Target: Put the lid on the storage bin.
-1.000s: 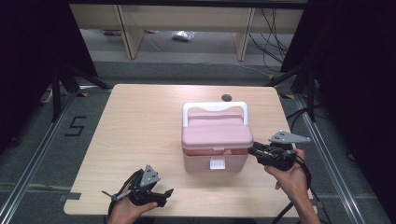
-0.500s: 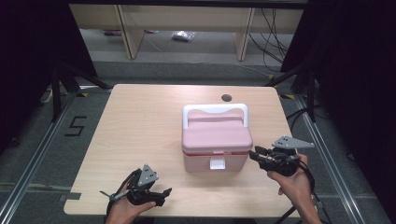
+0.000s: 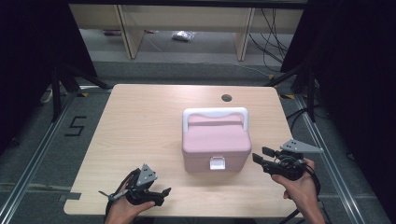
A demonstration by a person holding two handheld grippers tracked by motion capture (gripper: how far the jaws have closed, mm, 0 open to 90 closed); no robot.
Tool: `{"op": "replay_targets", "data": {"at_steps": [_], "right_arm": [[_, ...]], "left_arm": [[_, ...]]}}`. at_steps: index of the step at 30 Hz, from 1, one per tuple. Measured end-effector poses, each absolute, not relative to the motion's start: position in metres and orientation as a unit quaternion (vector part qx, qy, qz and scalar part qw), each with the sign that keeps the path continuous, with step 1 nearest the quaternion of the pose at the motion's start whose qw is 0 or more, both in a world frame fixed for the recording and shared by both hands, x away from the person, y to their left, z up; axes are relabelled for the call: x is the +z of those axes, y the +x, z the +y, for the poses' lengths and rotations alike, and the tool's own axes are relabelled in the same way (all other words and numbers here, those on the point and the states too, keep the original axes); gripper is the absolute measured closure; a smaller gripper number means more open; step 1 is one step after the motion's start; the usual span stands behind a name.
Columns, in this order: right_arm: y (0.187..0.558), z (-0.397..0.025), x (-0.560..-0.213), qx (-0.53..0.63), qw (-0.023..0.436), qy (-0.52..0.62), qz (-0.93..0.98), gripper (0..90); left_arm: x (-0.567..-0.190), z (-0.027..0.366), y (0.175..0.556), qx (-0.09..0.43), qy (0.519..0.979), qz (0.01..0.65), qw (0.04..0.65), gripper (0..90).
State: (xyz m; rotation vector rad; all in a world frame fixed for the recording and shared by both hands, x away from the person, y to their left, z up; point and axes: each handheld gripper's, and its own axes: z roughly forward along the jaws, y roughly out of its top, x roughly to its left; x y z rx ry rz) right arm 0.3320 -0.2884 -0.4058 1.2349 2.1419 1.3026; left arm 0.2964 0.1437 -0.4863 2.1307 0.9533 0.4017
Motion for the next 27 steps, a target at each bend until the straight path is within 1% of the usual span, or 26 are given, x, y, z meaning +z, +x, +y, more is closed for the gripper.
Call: {"op": "replay_targets", "data": {"at_steps": [1,2,3,5,6,7,8,9,10,12,14,15,16,17,18,21,23,24,25,27], "right_arm": [[0.331,-0.287,-0.408,0.465,0.164,0.446,0.747,44.8],[0.331,-0.289,-0.409,0.458,0.168,0.438,0.755,43.3],[0.330,-0.287,-0.410,0.466,0.158,0.447,0.747,42.4],[0.329,-0.287,-0.412,0.463,0.168,0.442,0.750,37.9],[0.329,-0.287,-0.414,0.462,0.180,0.430,0.754,36.4],[0.329,-0.287,-0.415,0.463,0.183,0.427,0.755,35.8],[0.327,-0.284,-0.417,0.470,0.173,0.436,0.747,34.1],[0.326,-0.284,-0.419,0.472,0.178,0.431,0.748,32.2],[0.327,-0.285,-0.420,0.470,0.185,0.421,0.753,31.7],[0.324,-0.284,-0.423,0.474,0.173,0.431,0.748,30.3],[0.323,-0.286,-0.427,0.475,0.185,0.421,0.750,27.6],[0.320,-0.284,-0.430,0.477,0.169,0.433,0.745,26.6],[0.319,-0.285,-0.431,0.476,0.170,0.430,0.748,25.9],[0.319,-0.287,-0.434,0.477,0.184,0.419,0.750,24.9],[0.317,-0.286,-0.437,0.483,0.176,0.425,0.745,23.7],[0.313,-0.286,-0.443,0.481,0.178,0.421,0.748,22.6],[0.309,-0.285,-0.446,0.472,0.161,0.432,0.751,21.9],[0.310,-0.286,-0.448,0.470,0.172,0.419,0.758,21.8],[0.307,-0.282,-0.449,0.480,0.153,0.432,0.748,21.7],[0.307,-0.285,-0.453,0.475,0.174,0.411,0.758,21.2]], "left_arm": [[-0.486,0.144,0.296,0.156,0.836,0.371,0.373,19.6],[-0.485,0.146,0.296,0.157,0.841,0.364,0.367,19.7],[-0.485,0.146,0.296,0.157,0.841,0.365,0.366,19.7],[-0.486,0.145,0.295,0.155,0.833,0.372,0.379,19.7],[-0.485,0.146,0.295,0.152,0.834,0.372,0.377,19.7],[-0.486,0.145,0.294,0.153,0.831,0.376,0.381,19.7],[-0.484,0.149,0.294,0.155,0.840,0.366,0.370,19.7],[-0.486,0.147,0.294,0.153,0.831,0.376,0.380,19.7],[-0.486,0.148,0.293,0.156,0.831,0.376,0.379,19.7],[-0.485,0.148,0.292,0.155,0.827,0.379,0.386,19.6],[-0.484,0.150,0.291,0.156,0.830,0.374,0.382,19.7],[-0.484,0.150,0.291,0.158,0.830,0.376,0.382,19.6],[-0.485,0.150,0.291,0.159,0.828,0.377,0.384,19.7],[-0.485,0.151,0.291,0.162,0.828,0.379,0.380,19.7],[-0.485,0.151,0.290,0.159,0.829,0.378,0.381,19.7],[-0.486,0.152,0.288,0.163,0.831,0.376,0.376,19.6],[-0.486,0.152,0.287,0.164,0.830,0.373,0.382,19.6],[-0.485,0.152,0.286,0.166,0.830,0.374,0.379,19.7],[-0.485,0.153,0.285,0.163,0.832,0.369,0.382,19.6],[-0.486,0.153,0.285,0.165,0.833,0.371,0.377,19.6]]}}
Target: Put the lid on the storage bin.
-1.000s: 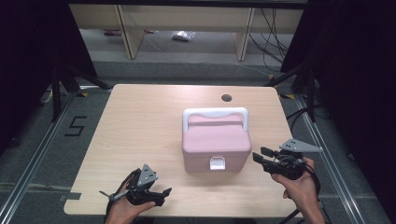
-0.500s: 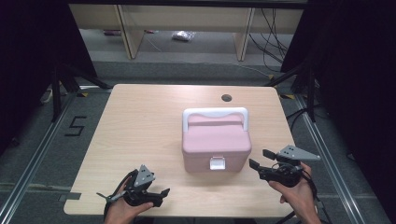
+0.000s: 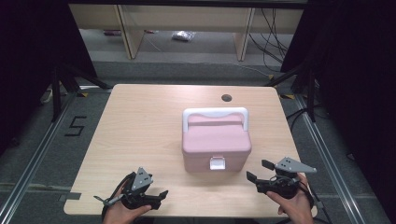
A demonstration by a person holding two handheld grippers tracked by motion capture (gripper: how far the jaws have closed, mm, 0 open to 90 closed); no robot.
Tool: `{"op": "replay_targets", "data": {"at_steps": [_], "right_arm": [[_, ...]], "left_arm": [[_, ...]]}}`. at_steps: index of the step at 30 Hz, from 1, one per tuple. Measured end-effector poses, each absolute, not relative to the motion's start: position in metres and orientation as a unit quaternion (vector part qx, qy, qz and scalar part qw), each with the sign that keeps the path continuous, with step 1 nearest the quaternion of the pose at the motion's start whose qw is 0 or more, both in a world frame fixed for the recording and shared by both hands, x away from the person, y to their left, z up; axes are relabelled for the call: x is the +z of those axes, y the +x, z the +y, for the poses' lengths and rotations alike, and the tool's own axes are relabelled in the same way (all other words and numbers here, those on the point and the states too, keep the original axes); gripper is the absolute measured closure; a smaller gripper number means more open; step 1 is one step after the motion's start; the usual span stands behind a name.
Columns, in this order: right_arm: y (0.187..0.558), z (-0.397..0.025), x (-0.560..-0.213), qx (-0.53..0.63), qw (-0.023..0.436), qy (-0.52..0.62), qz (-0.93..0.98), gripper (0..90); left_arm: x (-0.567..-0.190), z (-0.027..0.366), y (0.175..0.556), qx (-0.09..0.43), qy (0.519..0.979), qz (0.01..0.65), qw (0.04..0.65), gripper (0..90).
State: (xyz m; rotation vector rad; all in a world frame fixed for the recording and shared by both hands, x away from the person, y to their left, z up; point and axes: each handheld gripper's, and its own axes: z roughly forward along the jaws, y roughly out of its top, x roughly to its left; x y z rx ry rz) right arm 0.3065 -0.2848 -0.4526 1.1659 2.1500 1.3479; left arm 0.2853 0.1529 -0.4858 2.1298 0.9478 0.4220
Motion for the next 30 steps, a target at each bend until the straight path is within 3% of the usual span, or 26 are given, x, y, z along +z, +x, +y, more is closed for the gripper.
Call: {"op": "replay_targets", "data": {"at_steps": [30], "right_arm": [[0.265,-0.277,-0.487,0.409,0.123,0.403,0.809,16.0]], "left_arm": [[-0.494,0.145,0.273,0.158,0.840,0.361,0.372,19.7]]}}
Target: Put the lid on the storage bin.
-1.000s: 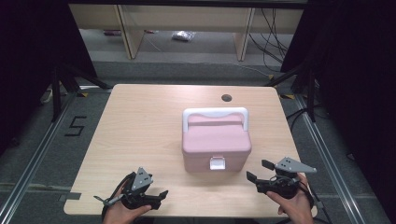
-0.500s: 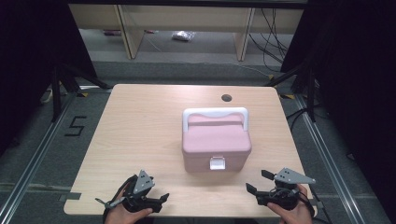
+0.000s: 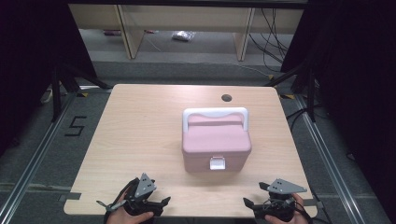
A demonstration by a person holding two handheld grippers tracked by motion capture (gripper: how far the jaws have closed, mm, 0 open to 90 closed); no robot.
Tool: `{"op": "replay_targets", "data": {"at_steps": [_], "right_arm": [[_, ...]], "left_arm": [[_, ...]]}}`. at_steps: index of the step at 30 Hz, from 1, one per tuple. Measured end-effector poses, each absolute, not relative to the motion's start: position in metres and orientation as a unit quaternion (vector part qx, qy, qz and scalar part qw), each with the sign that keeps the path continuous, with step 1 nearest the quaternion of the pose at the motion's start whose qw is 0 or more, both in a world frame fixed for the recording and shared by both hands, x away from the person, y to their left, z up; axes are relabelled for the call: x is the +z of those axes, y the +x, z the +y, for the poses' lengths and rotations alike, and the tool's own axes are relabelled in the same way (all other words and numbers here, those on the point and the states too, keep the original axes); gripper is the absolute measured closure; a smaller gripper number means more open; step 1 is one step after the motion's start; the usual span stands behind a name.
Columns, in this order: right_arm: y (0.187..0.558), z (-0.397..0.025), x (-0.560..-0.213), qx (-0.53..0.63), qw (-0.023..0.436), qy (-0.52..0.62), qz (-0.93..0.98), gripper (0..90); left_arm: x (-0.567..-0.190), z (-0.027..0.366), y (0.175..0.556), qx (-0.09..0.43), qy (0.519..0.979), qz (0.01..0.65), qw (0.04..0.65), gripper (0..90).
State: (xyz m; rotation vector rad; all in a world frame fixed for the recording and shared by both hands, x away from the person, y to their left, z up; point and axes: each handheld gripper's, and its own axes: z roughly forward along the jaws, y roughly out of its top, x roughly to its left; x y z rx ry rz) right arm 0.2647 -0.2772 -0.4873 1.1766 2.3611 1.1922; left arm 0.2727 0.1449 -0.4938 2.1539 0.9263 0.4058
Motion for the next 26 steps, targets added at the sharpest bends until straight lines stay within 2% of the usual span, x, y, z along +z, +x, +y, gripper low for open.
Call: {"op": "replay_targets", "data": {"at_steps": [7,8,10,14,15,26], "right_arm": [[0.2564,-0.2760,-0.4886,0.406,0.119,0.422,0.802,16.0],[0.2580,-0.2780,-0.4890,0.398,0.134,0.403,0.813,16.1],[0.2571,-0.2772,-0.4898,0.396,0.135,0.403,0.814,16.0],[0.2564,-0.2757,-0.4910,0.391,0.132,0.397,0.820,16.1],[0.2542,-0.2735,-0.4914,0.392,0.117,0.411,0.815,16.1],[0.2561,-0.2741,-0.4924,0.377,0.138,0.390,0.829,16.1]], "left_arm": [[-0.4945,0.1459,0.2738,0.155,0.840,0.359,0.377,19.6],[-0.4945,0.1460,0.2738,0.155,0.839,0.360,0.377,19.6],[-0.4951,0.1466,0.2745,0.159,0.841,0.361,0.370,19.6],[-0.4965,0.1453,0.2745,0.153,0.842,0.362,0.371,19.6],[-0.4976,0.1441,0.2744,0.152,0.837,0.367,0.377,19.6],[-0.4964,0.1471,0.2763,0.158,0.847,0.359,0.360,19.6]]}}
